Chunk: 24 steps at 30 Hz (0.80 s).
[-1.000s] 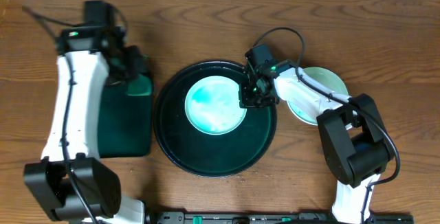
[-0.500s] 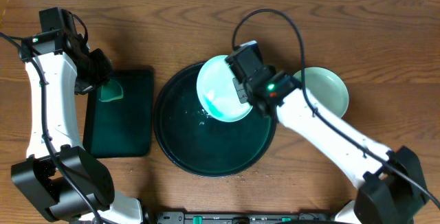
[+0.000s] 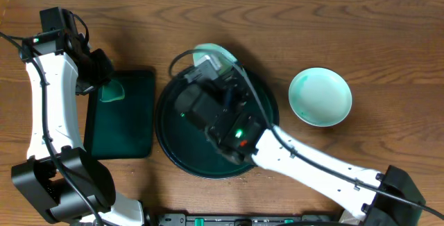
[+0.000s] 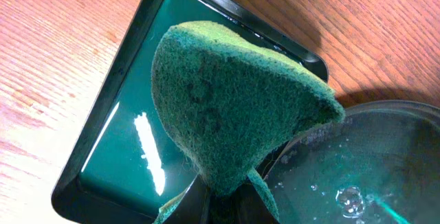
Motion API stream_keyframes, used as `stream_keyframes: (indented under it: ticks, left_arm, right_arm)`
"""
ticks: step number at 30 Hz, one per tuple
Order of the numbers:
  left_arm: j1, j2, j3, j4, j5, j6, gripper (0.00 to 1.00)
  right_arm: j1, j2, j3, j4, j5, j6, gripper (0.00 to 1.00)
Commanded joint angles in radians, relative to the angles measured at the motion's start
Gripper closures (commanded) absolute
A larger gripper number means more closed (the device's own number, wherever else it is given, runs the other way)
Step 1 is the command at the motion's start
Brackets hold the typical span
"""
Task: Clean dirty plates on tray and stack at the side
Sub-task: 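Withdraw the left gripper with the sponge and tilt the plate up with the right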
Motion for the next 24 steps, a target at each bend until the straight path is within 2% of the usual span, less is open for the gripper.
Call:
stream_keyframes:
  ticks: [1,6,11,18,24]
  left_arm:
    - [0.004,0.005,-0.004,0.000,-0.006,-0.008,0.93]
    - [0.004,0.005,-0.004,0.000,-0.006,-0.008,0.93]
    - [0.004,0.005,-0.004,0.000,-0.006,-0.008,0.93]
    - [0.004,0.005,-0.004,0.000,-0.006,-0.008,0.93]
    - [0.004,0.005,-0.004,0.000,-0.006,-0.008,0.93]
  right_arm:
    - [0.036,-0.021,0.018,0.115,0.256,-0.220,0.99]
    - [0.059,-0.021,0.018,0.282,0.275,-0.423,0.99]
    - [0.066,-0.021,0.018,0.376,0.278,-0.512,0.99]
    - [0.065,-0.021,0.017,0.379,0.278,-0.513,0.99]
    - [0.056,-0.021,0.017,0.315,0.269,-0.398,0.99]
